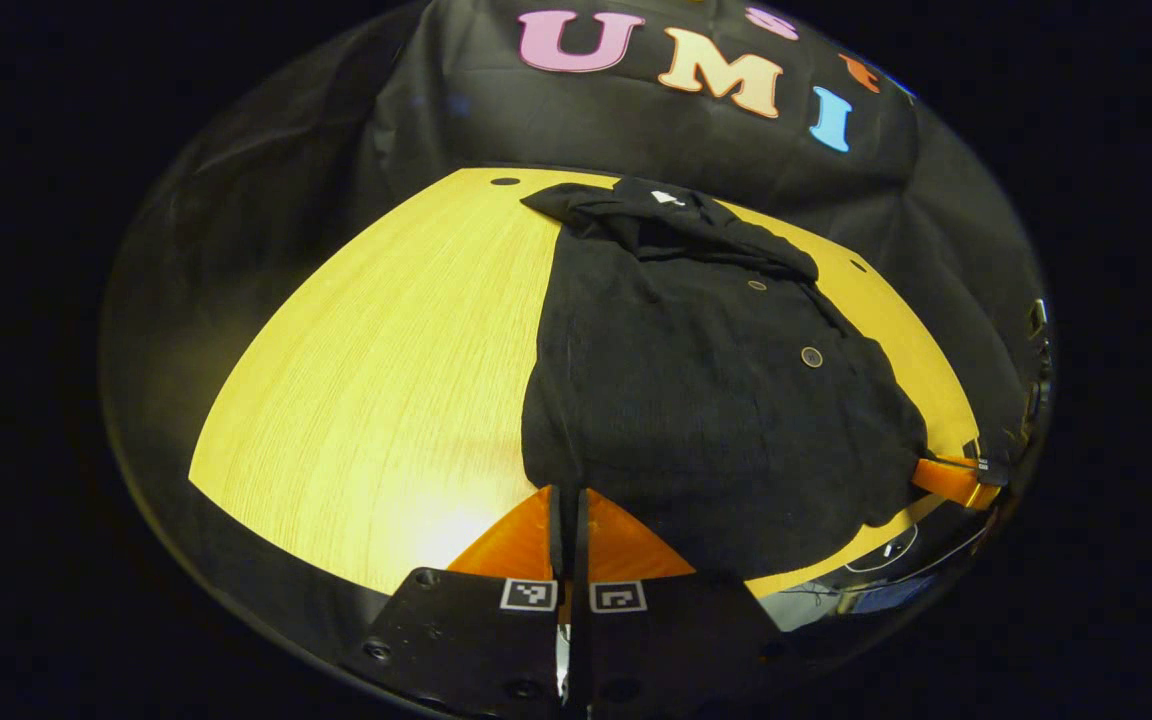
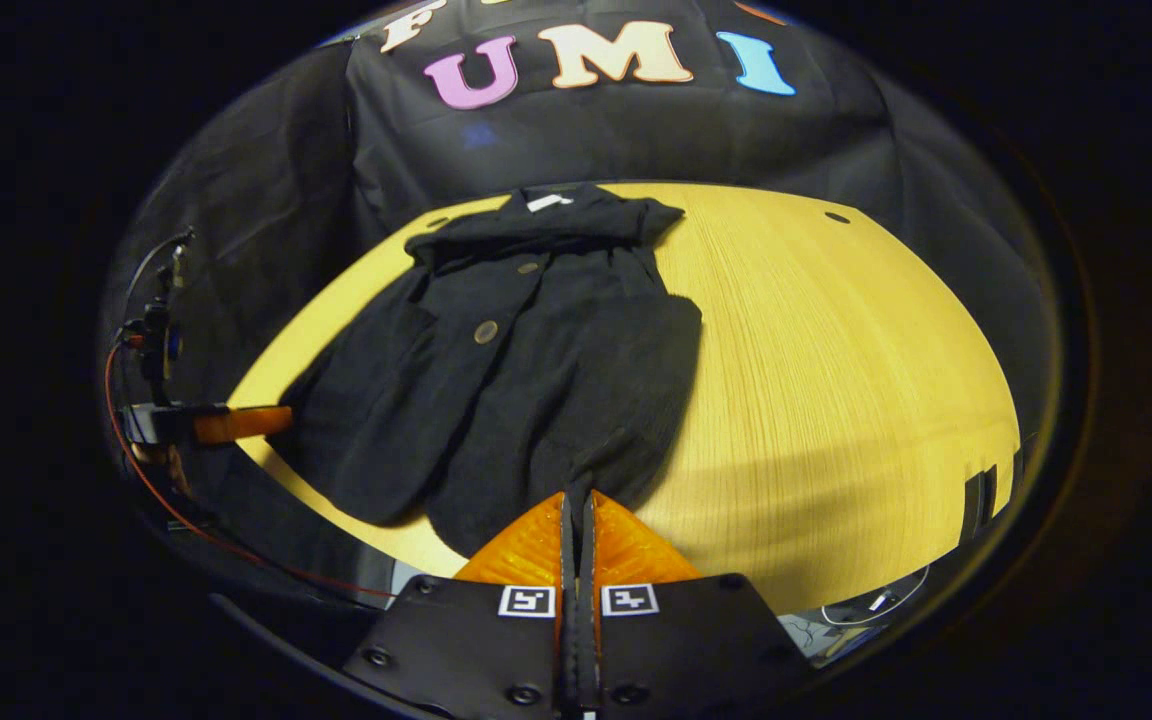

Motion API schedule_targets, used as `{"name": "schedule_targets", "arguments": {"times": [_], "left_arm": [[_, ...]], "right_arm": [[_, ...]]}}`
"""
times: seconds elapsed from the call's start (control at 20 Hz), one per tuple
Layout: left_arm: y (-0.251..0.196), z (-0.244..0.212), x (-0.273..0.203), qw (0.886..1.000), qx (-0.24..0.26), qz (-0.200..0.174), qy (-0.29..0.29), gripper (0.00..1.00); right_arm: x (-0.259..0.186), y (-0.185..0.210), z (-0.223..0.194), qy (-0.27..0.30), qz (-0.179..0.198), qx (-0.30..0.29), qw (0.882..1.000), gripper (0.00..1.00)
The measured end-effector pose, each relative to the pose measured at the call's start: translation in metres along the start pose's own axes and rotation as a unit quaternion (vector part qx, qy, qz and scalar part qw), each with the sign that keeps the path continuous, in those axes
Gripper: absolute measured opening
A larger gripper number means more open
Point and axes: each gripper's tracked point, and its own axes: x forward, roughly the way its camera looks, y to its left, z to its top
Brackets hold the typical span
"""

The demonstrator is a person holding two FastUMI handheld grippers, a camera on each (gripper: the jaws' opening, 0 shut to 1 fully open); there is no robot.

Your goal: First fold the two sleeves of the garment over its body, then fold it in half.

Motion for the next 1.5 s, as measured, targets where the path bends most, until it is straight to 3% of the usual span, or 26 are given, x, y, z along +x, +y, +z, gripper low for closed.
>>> {"name": "schedule_targets", "arguments": {"times": [0.25,0.55,0.75,0.95,1.15,1.25,1.5], "left_arm": [[-0.007,0.026,-0.023,0.999,-0.033,0.012,-0.021,0.00],[-0.014,0.087,-0.033,0.996,-0.043,0.019,-0.079,0.00],[-0.011,0.135,-0.030,0.993,-0.039,0.019,-0.113,0.00],[-0.008,0.177,-0.027,0.988,-0.024,0.016,-0.149,0.00],[-0.011,0.211,-0.020,0.985,-0.002,0.007,-0.170,0.00],[-0.013,0.229,-0.015,0.984,-0.002,0.001,-0.180,0.00],[-0.015,0.277,0.006,0.979,0.002,-0.010,-0.206,0.00]], "right_arm": [[-0.021,-0.004,0.041,-0.045,0.041,-0.030,0.998,0.03],[-0.029,0.005,0.118,-0.119,0.081,-0.006,0.990,0.02],[-0.035,-0.001,0.176,-0.168,0.075,-0.006,0.983,0.02],[-0.043,0.003,0.226,-0.221,0.063,-0.048,0.972,0.02],[-0.035,0.014,0.257,-0.237,0.067,-0.061,0.967,0.02],[-0.029,0.013,0.272,-0.243,0.064,-0.057,0.966,0.07],[-0.015,0.004,0.310,-0.257,0.051,-0.037,0.964,0.02]]}}
